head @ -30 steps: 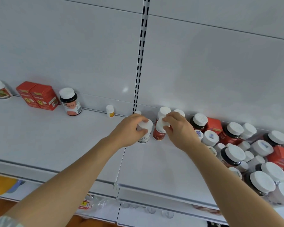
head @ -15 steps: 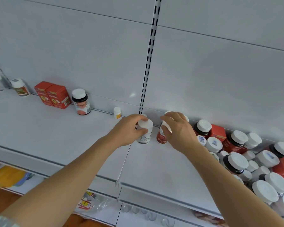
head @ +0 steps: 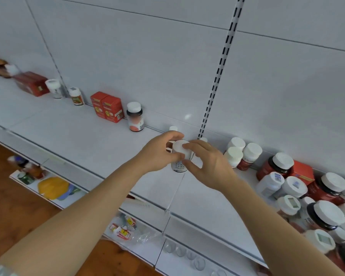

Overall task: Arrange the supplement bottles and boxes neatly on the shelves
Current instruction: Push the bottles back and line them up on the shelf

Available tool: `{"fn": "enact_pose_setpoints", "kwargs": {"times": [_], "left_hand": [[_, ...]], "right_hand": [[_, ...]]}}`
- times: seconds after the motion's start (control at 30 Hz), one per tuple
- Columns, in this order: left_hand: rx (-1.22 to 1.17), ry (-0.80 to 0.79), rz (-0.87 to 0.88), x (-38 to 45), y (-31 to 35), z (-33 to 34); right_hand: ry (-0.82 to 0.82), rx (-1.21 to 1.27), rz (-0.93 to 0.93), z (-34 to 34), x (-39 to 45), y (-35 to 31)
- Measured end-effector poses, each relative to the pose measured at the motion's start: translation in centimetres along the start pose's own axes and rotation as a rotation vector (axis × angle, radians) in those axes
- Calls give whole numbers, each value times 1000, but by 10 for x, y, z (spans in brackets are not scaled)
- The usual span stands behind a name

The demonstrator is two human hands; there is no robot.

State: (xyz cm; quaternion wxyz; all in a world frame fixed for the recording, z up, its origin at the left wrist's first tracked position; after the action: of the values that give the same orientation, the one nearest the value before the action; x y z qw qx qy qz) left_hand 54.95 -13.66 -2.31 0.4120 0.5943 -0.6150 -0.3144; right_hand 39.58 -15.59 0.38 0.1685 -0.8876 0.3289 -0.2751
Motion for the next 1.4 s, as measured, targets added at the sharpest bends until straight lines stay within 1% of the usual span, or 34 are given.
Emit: {"fn": "enact_pose_setpoints", "kwargs": {"times": [0.13,0.27,0.37,0.47,0.53,0.67,0.83,1.0,1.1,1.23,1.4], "left_hand": [[-73,6,-26,-17,-7,-30],[-30,10,8,-35,-18,-72],[125,74,34,-51,-36,-120],[374,155,86,-70,-56,-176],[535,182,99,-83,-71,-211],[700,233,113,-106,-102,-275],[781,249,104,-114,-139,-336],[818,253,71,-97,-179,-387],[851,243,36,-81,-204,-421],[879,225,-20,-60,-232,-469],[858,230,-27,-34,-263,-519]], "right_hand": [[-32,33,28,20,16,-28],[-50,27,18,44,40,-64],[-9,36,36,65,60,-93],[19,4,65,93,81,-124],[31,-29,63,114,94,-145],[65,-83,69,154,122,-186],[91,-172,-1,198,168,-228],[140,-208,-53,241,228,-244],[152,-201,-46,271,269,-246],[123,-202,-47,308,323,-255],[125,-250,-25,347,379,-267]]}}
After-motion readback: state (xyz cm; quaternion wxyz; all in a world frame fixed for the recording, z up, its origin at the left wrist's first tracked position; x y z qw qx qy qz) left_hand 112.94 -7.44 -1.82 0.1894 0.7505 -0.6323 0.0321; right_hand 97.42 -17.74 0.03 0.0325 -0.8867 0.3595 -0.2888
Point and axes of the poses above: each hand's wrist, its own x-axis towards the middle knuckle, its own z-axis out of the palm, y = z × x, the point moved 7 cm from there along x, towards the middle knuckle, and after that the axes turned 7 degrees about z, right-handed, at the moved point
